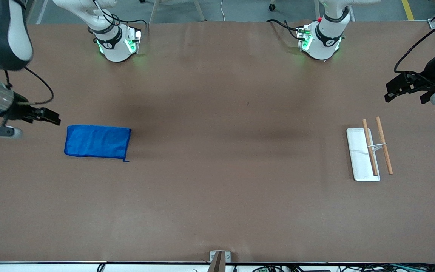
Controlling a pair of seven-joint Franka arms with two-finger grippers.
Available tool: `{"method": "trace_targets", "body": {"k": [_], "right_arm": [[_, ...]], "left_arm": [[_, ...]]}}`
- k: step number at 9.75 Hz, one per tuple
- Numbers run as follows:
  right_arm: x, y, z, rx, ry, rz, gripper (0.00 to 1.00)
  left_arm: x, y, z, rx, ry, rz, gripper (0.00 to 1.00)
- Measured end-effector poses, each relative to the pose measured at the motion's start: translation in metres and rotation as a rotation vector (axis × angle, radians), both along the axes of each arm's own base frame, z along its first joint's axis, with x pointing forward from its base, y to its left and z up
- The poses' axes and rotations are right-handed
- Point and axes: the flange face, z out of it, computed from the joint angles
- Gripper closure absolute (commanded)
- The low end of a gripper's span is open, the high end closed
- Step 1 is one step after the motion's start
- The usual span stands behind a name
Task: Right arm passes towel to left arm to hang
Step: 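Move the right gripper down toward the blue towel's edge, then close the right gripper on the blue towel's edge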
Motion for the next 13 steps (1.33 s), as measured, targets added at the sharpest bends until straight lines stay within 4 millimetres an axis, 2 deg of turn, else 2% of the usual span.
{"method": "trace_targets", "body": {"k": [3,5,9,11,12,13], "right_arm": [[0.022,0.001,-0.084,-0.005,0.058,0.005,0.0],[0.026,-0.001,-0.127,-0.008,0.062,0.009,0.0],[0.022,-0.011,-0.184,-0.012,0.0,0.049,0.0],[0.02,-0.012,-0.202,-0.016,-0.031,0.057,0.0],[0.018,-0.013,-0.22,-0.024,-0.092,0.077,0.0],[0.007,-0.015,-0.246,-0.029,-0.127,0.096,0.0]], "left_arm": [[0.0,0.0,0.0,0.0,-0.001,0.0,0.0],[0.0,0.0,0.0,0.0,-0.002,0.0,0.0],[0.0,0.0,0.0,0.0,-0.002,0.0,0.0],[0.001,0.0,-0.001,0.0,-0.001,0.0,0.0],[0.001,0.0,-0.002,0.0,0.001,0.0,0.0],[0.002,0.0,-0.003,0.0,0.002,0.0,0.0]]}}
